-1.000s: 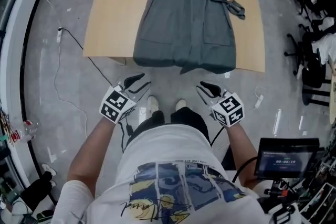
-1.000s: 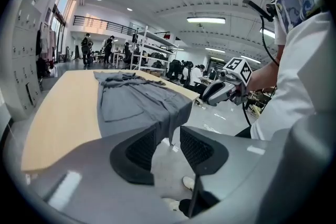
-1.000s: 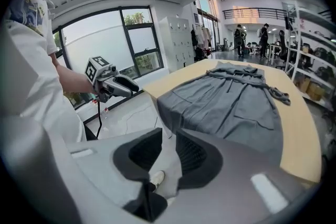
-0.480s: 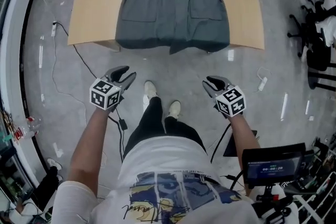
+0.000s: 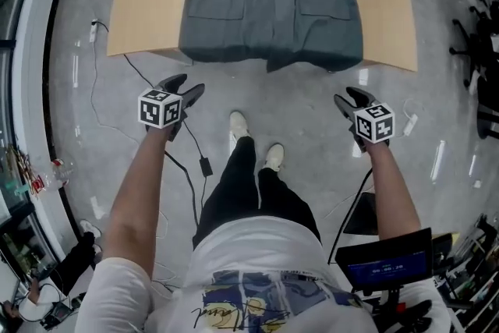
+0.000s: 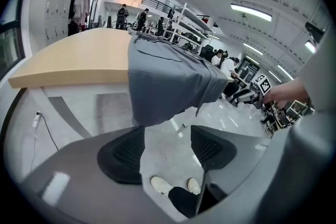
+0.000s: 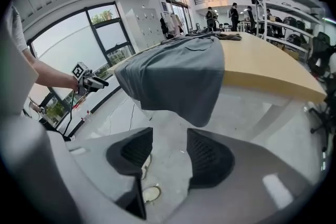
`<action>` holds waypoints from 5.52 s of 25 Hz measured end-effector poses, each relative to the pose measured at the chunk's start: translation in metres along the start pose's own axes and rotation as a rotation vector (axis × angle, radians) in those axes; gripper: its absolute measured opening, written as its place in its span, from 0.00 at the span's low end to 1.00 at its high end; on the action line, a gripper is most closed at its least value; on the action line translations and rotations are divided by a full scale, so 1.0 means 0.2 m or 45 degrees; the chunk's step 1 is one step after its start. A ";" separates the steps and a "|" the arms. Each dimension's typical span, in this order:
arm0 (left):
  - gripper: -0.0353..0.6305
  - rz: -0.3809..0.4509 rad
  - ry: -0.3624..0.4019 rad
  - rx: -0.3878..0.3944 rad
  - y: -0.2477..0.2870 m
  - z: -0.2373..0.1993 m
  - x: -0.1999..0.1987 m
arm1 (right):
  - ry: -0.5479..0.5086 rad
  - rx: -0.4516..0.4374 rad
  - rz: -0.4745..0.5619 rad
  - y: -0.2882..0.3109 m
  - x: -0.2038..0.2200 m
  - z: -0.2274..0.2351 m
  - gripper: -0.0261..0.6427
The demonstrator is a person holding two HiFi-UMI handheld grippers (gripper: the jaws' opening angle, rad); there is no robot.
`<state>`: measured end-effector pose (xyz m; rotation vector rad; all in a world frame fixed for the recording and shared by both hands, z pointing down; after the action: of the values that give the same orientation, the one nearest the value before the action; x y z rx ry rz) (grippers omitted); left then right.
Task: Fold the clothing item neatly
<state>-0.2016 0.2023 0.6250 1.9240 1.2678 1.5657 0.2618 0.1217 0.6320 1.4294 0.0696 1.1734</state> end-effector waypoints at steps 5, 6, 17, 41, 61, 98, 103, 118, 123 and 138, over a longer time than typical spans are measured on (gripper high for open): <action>0.53 -0.008 -0.031 -0.032 0.15 -0.16 -0.04 | 0.054 0.039 0.013 0.13 -0.03 0.16 0.37; 0.53 -0.010 -0.028 -0.035 0.18 -0.19 -0.05 | 0.085 0.047 0.025 0.15 -0.04 0.18 0.38; 0.56 -0.026 0.044 0.059 0.38 -0.27 -0.18 | 0.083 0.078 -0.043 0.30 -0.05 0.35 0.41; 0.09 0.121 0.096 0.366 0.31 0.05 -0.31 | 0.086 -0.204 0.135 0.33 -0.18 0.15 0.07; 0.09 0.233 -0.008 0.464 -0.08 0.46 -0.13 | 0.114 -0.360 0.330 -0.26 0.00 -0.15 0.06; 0.09 0.623 0.250 0.812 -0.81 0.53 -1.11 | -0.273 -0.371 0.822 -0.92 -1.20 -0.45 0.06; 0.09 0.667 0.247 0.790 -0.81 0.52 -1.22 | -0.318 -0.367 0.856 -0.96 -1.29 -0.38 0.06; 0.09 0.753 0.272 0.678 -0.70 0.33 -1.79 | -0.511 -0.449 0.891 -0.90 -1.94 -0.01 0.06; 0.09 0.756 0.278 0.619 -0.61 0.22 -2.01 | -0.539 -0.480 0.888 -0.79 -2.18 0.18 0.06; 0.09 0.685 0.264 0.468 -0.24 -0.10 -2.46 | -0.532 -0.528 0.854 -0.40 -2.61 0.64 0.06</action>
<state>-0.2333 -0.1725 0.3044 2.5514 1.2516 1.9333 0.1385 -0.2850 0.2920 1.3206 -0.9545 1.2856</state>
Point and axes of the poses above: the fingertips, and each gripper's own axes: y forward along the fingers, z to its right, x out of its underside, the point moved 4 cm from there along -y, backward along the fingers, and after that the axes turned 2 degrees about -y, right-handed, at the moved point
